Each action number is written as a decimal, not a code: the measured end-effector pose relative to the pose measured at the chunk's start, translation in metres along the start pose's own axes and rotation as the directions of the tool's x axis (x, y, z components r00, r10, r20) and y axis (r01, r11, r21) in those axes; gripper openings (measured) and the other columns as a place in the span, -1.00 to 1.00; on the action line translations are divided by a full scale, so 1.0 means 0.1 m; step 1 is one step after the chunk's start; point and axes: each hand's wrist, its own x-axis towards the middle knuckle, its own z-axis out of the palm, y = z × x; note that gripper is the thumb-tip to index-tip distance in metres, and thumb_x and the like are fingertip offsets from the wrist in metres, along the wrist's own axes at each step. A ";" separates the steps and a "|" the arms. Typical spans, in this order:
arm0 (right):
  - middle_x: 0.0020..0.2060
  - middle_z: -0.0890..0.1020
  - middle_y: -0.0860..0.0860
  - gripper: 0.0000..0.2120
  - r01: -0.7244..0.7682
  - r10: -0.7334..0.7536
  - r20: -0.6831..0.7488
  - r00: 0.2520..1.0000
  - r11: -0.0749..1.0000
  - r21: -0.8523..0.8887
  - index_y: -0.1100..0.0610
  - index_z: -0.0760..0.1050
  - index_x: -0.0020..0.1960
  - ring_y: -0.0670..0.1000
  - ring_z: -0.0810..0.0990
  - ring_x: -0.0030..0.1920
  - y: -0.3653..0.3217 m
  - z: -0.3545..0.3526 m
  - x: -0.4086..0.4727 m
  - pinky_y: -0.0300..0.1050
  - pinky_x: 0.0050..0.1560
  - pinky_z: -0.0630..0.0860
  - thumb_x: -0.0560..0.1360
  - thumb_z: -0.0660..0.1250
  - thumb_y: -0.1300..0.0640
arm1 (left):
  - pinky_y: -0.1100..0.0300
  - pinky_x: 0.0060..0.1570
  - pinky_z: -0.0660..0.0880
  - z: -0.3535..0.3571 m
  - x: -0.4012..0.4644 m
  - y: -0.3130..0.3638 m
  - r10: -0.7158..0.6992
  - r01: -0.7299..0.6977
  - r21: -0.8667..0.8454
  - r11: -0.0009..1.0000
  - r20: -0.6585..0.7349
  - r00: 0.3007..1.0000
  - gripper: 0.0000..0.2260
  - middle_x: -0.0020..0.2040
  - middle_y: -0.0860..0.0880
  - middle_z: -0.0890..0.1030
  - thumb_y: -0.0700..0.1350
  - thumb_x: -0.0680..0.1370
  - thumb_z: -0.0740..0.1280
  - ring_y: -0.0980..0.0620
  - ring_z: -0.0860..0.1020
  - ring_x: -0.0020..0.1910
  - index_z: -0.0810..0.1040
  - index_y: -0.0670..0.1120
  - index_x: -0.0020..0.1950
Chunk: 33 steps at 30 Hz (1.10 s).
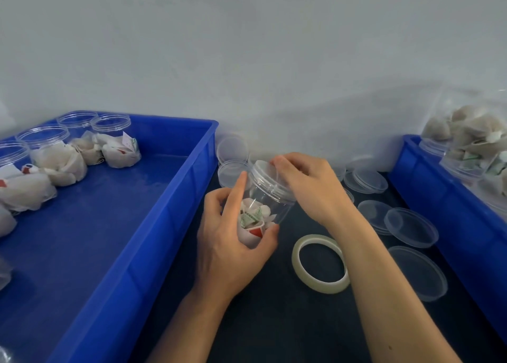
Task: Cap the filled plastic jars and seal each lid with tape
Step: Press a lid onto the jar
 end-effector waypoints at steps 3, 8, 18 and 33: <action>-0.37 0.51 -0.26 -0.58 0.039 -0.026 0.189 0.982 0.997 -0.066 -0.22 0.57 -0.27 -0.22 0.47 -0.31 -0.05 -0.03 -0.05 -0.12 -0.13 0.38 0.62 0.18 -0.38 | 0.58 0.00 0.41 -0.01 0.00 0.02 -0.035 0.035 -0.039 0.999 0.022 0.999 -0.19 0.23 0.14 0.30 0.22 0.45 0.43 0.32 0.48 0.15 0.28 0.11 0.67; 0.20 0.69 -0.18 -0.44 0.031 0.008 0.267 0.964 0.990 -0.141 -0.14 0.62 0.35 -0.13 0.62 0.24 -0.07 -0.03 -0.07 0.08 0.34 0.54 0.58 0.19 -0.45 | 0.54 -0.02 0.45 -0.01 -0.01 0.00 -0.072 0.075 -0.046 0.996 0.059 0.996 -0.18 0.22 0.10 0.32 0.25 0.44 0.41 0.26 0.50 0.11 0.28 0.11 0.67; 0.31 0.54 -0.49 -0.46 -0.043 0.049 0.409 0.911 0.999 -0.025 -0.27 0.51 0.47 -0.50 0.45 0.30 0.01 -0.20 -0.09 -0.33 0.34 0.38 0.53 0.28 -0.38 | 0.54 0.02 0.44 0.00 -0.02 -0.01 -0.052 0.056 -0.054 0.997 0.070 0.996 -0.20 0.22 0.06 0.38 0.20 0.41 0.45 0.22 0.52 0.11 0.37 0.07 0.64; 0.26 0.67 -0.20 -0.57 -0.054 0.047 0.295 0.954 0.998 0.014 -0.10 0.67 0.25 -0.20 0.59 0.31 0.02 -0.27 -0.09 -0.11 0.36 0.49 0.65 0.18 -0.32 | 0.58 0.05 0.41 0.02 -0.02 -0.01 -0.103 0.114 -0.128 0.985 0.089 0.991 -0.22 0.25 0.11 0.38 0.23 0.46 0.42 0.39 0.47 0.21 0.30 0.07 0.65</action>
